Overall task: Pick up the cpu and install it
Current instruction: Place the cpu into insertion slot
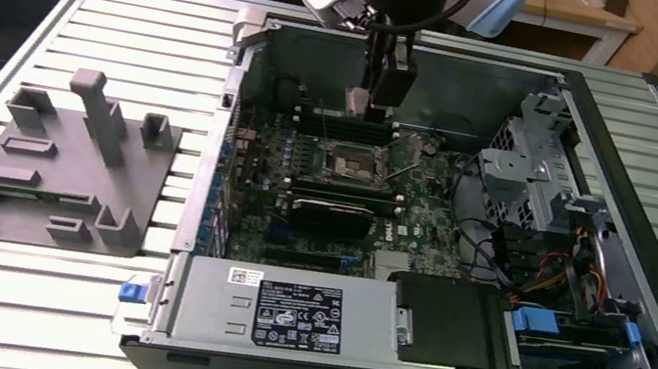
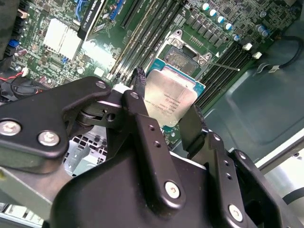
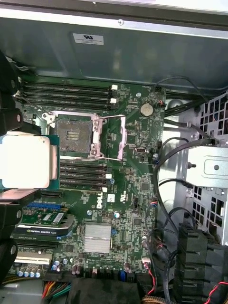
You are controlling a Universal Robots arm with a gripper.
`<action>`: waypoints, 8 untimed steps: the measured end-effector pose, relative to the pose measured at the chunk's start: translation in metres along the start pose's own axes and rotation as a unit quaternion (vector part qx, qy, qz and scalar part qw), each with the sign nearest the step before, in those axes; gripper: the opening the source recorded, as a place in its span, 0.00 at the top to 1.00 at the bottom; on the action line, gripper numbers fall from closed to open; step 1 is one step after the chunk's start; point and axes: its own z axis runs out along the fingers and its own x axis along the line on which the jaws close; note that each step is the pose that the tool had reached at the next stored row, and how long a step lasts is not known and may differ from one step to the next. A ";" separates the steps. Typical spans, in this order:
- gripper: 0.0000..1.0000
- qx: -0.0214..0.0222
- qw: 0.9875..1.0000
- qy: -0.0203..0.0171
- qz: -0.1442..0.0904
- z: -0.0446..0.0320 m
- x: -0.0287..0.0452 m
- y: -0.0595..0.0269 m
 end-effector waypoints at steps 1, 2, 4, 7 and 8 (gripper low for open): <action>0.47 0.000 1.000 0.000 0.000 0.0000 0.0000 0.0000; 0.47 0.000 1.000 0.000 0.000 0.0000 0.0000 0.0000; 0.47 0.000 1.000 0.000 0.000 0.0000 0.0000 0.0000; 0.47 0.000 1.000 0.000 0.000 0.0000 0.0000 0.0000; 0.47 0.000 1.000 0.000 0.000 0.0000 0.0000 0.0000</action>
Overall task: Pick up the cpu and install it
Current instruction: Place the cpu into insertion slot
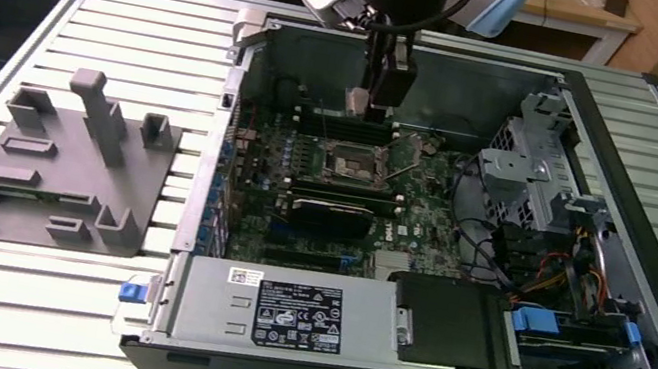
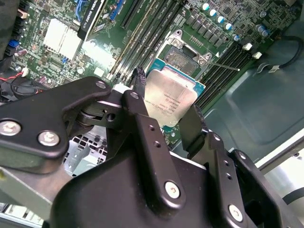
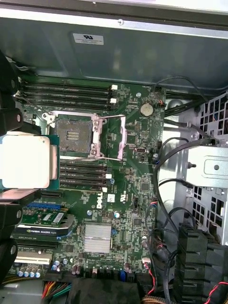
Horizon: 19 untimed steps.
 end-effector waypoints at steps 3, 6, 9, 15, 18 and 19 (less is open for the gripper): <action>0.47 0.000 1.000 0.000 0.000 0.0000 0.0000 0.0000; 0.47 0.000 1.000 0.000 0.000 0.0005 0.0001 0.0000; 0.47 0.000 1.000 0.000 0.001 0.0023 0.0019 0.0000; 0.47 0.000 1.000 0.000 0.002 0.0120 0.0085 0.0008; 0.47 0.000 1.000 0.000 0.002 0.0175 0.0102 0.0019; 0.47 0.000 1.000 0.000 0.002 0.0190 0.0105 0.0021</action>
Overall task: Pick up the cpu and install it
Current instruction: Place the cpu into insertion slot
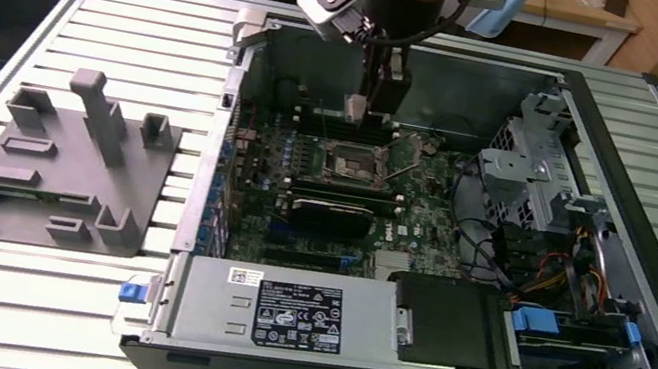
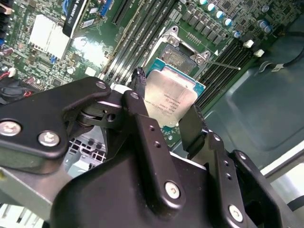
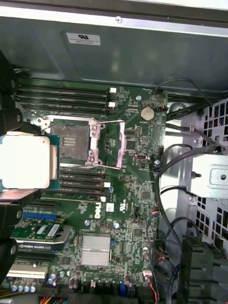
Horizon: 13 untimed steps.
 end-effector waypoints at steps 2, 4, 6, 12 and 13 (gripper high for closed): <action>0.47 0.000 1.000 0.000 0.000 0.0020 0.0001 0.0002; 0.47 0.000 1.000 0.000 0.000 0.0026 0.0001 0.0003; 0.47 0.000 1.000 0.000 0.000 0.0035 0.0001 0.0002; 0.47 0.000 1.000 0.000 0.002 0.0084 0.0009 0.0006; 0.47 0.000 1.000 0.000 0.002 0.0101 0.0016 0.0007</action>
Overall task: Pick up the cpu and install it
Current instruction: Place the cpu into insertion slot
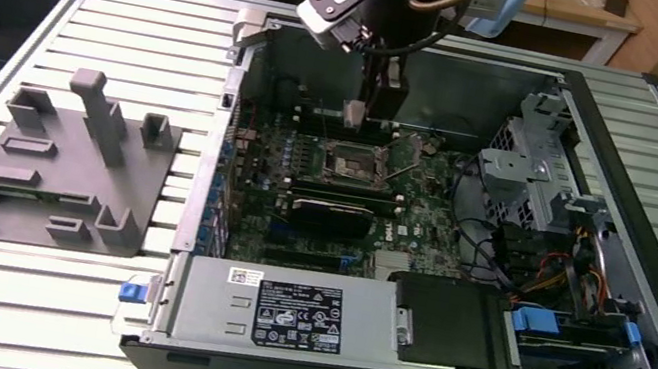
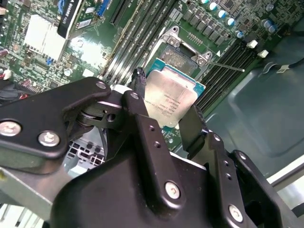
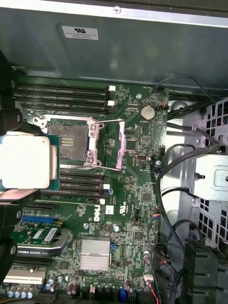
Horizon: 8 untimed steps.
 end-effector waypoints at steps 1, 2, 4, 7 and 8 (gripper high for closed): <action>0.47 0.000 1.000 0.000 0.000 0.0019 0.0008 0.0002; 0.47 0.000 1.000 0.000 0.001 0.0037 0.0016 0.0004; 0.47 0.000 1.000 0.000 0.002 0.0073 0.0030 0.0010; 0.47 0.000 1.000 0.000 0.004 0.0121 0.0044 0.0021; 0.47 0.000 1.000 0.000 0.004 0.0134 0.0046 0.0022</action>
